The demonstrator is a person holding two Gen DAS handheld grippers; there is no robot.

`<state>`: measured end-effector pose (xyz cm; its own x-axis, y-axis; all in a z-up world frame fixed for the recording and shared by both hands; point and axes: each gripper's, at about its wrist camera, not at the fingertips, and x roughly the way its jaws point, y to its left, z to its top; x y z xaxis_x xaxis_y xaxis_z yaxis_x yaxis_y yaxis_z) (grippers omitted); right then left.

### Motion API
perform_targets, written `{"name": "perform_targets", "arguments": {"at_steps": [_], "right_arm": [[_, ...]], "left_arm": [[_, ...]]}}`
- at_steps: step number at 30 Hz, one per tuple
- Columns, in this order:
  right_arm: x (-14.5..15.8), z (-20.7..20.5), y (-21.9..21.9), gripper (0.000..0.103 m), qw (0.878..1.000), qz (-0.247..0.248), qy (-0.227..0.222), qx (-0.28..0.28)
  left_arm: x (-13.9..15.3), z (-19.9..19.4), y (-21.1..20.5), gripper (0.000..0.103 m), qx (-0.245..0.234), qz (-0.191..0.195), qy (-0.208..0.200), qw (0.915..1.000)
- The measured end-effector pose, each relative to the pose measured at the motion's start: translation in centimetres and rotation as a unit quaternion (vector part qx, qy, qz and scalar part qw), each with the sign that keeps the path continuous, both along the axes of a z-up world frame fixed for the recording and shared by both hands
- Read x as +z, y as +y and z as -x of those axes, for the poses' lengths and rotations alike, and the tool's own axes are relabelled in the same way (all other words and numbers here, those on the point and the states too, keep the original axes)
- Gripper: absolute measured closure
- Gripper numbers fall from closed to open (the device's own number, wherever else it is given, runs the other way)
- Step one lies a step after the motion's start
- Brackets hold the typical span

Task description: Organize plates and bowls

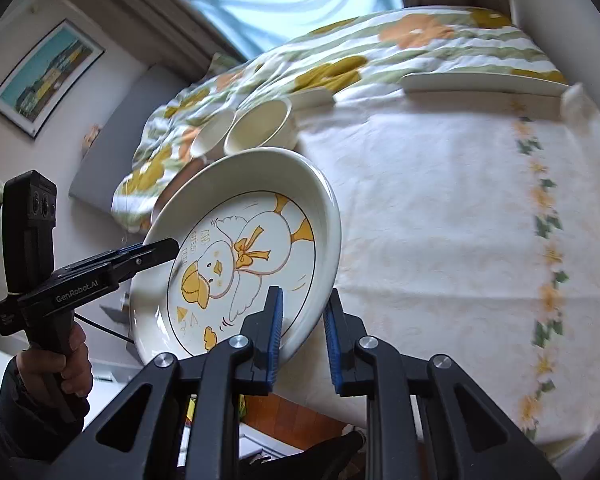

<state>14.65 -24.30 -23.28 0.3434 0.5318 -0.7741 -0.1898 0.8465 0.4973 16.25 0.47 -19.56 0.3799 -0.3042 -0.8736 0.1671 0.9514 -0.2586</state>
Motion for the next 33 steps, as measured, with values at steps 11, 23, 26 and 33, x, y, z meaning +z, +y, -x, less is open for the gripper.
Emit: {"name": "perform_targets", "arguments": {"at_steps": [11, 23, 26, 33], "right_arm": [[-3.0, -1.7, 5.0, 0.085, 0.995, 0.060, -0.020, 0.074], [-3.6, -2.1, 5.5, 0.085, 0.993, 0.087, -0.027, 0.081], [-3.4, -1.9, 5.5, 0.085, 0.992, 0.092, -0.032, 0.082], [-3.3, -1.8, 5.6, 0.085, 0.991, 0.098, -0.033, 0.083]], "left_arm": [[-6.3, 0.4, 3.8, 0.085, 0.063, 0.015, 0.033, 0.9974], [-7.6, 0.1, 1.9, 0.085, 0.054, -0.045, 0.020, 0.9973], [-7.7, 0.2, 1.4, 0.085, 0.050, -0.068, 0.014, 0.9963], [-7.6, 0.1, -0.1, 0.085, 0.043, -0.127, 0.000, 0.9909]]}}
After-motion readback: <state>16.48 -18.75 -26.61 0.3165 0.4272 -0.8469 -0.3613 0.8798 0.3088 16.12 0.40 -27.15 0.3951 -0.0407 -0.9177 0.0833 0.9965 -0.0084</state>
